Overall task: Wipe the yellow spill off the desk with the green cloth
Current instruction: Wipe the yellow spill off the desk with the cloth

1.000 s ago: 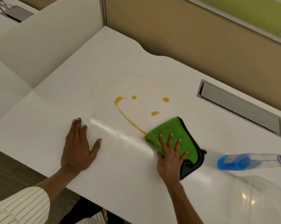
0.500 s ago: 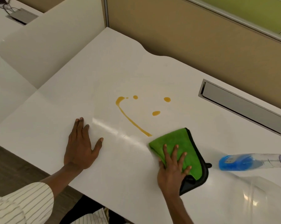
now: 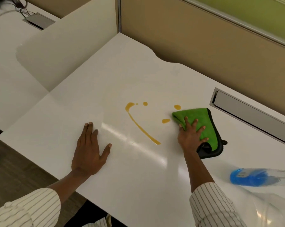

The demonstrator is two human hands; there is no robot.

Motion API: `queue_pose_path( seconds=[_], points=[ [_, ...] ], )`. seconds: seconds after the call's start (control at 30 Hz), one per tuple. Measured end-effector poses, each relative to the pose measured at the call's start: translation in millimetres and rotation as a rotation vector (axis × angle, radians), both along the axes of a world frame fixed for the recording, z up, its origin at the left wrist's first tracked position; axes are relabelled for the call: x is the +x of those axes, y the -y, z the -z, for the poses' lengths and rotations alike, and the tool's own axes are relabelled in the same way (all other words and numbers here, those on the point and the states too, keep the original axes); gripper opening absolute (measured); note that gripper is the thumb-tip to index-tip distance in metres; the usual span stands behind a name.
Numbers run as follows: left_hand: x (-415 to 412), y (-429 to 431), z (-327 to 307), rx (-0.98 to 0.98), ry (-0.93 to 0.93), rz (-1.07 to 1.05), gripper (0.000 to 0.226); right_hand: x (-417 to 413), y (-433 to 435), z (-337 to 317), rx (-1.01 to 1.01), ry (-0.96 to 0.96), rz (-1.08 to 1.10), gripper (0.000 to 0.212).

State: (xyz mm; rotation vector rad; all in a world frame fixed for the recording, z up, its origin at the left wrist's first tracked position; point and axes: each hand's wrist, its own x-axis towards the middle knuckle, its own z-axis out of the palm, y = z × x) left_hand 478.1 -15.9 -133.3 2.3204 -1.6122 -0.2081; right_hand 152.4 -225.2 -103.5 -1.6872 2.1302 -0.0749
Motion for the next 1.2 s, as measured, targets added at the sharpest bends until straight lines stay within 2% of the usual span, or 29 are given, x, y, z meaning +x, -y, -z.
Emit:
queue_pose_path(
  seconds=[0.2,0.33,0.47,0.57,0.73,0.93,1.0,1.13,1.2],
  points=[
    [1.6,-0.2,1.3,-0.011,-0.004,0.001,0.088,12.9,-3.5,-5.3,0.022,-0.012,-0.52,0.058],
    [2.1,-0.2,4.3,-0.01,-0.002,-0.003,0.088,-4.3,-48.6,-8.6,0.013,0.043,-0.599,0.062],
    [3.0,0.5,6.5,-0.007,0.012,-0.005,0.088,-25.9,-52.2,-9.5,0.044,0.088,-0.482,0.06],
    [2.9,-0.1,5.0,0.006,0.014,0.002,0.088,-19.5,-10.7,-10.9,0.056,0.003,-0.387,0.054],
    [2.9,-1.1,2.4,0.019,-0.003,-0.007,0.088,15.7,38.8,-11.3,0.067,-0.024,-0.445,0.055],
    [3.7,-0.2,6.6,0.005,0.001,0.0,0.087,19.4,-22.2,-8.1,0.049,-0.026,-0.578,0.057],
    [4.4,-0.6,8.1,0.006,-0.009,0.001,0.087,9.0,-51.7,-7.8,0.027,-0.025,-0.498,0.058],
    [4.8,-0.2,10.8,0.001,0.001,-0.003,0.086,3.0,-98.2,-10.9,0.07,-0.076,-0.097,0.06],
    [5.1,0.3,12.0,-0.001,0.007,0.0,0.086,11.2,-114.5,-9.6,0.08,-0.115,-0.067,0.063]
  ],
)
